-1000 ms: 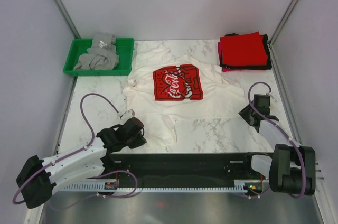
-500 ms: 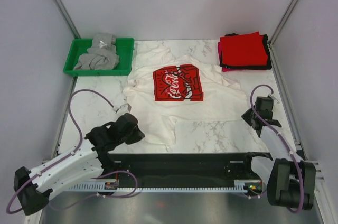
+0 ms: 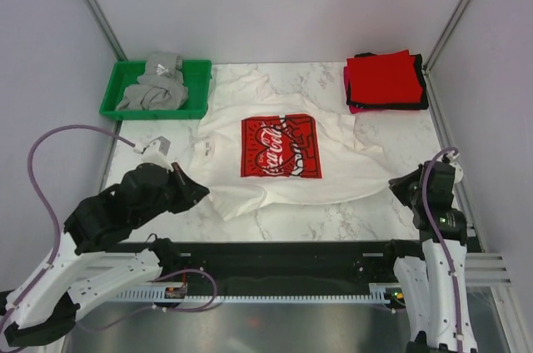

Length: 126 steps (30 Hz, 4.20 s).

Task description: Fold and stack the t-shirts

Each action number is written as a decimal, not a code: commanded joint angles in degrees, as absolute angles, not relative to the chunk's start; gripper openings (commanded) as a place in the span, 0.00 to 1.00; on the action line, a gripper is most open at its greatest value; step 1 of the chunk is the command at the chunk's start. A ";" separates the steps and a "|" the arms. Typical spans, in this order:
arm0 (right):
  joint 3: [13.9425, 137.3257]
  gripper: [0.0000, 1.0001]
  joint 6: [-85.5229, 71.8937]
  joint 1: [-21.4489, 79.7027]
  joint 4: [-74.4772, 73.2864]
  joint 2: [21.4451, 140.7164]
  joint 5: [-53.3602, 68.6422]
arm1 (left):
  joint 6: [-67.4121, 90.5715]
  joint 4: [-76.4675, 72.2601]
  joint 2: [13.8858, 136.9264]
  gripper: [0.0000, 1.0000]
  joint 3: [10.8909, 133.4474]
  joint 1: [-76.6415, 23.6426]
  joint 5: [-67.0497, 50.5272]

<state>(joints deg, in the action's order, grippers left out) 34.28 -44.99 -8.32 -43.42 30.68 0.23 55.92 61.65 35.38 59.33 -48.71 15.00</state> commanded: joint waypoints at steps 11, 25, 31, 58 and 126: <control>40.81 0.00 -44.39 -6.77 -54.33 28.21 -0.89 | 48.00 72.00 41.30 0.02 72.70 -48.52 26.63; 39.33 0.00 -41.69 -6.51 -30.76 51.63 17.03 | 32.70 52.30 59.41 0.02 75.21 -28.88 10.83; 73.87 0.00 -36.04 -6.24 -40.50 53.97 8.16 | 27.34 53.51 54.77 0.02 89.90 -27.42 14.49; 44.29 0.00 -42.54 -4.83 -54.93 28.91 -5.81 | 34.89 66.01 29.35 0.02 65.93 -27.42 9.32; 19.78 0.77 -50.89 -9.76 -37.09 38.67 -1.93 | 53.16 35.96 42.80 0.61 27.61 -13.36 -2.81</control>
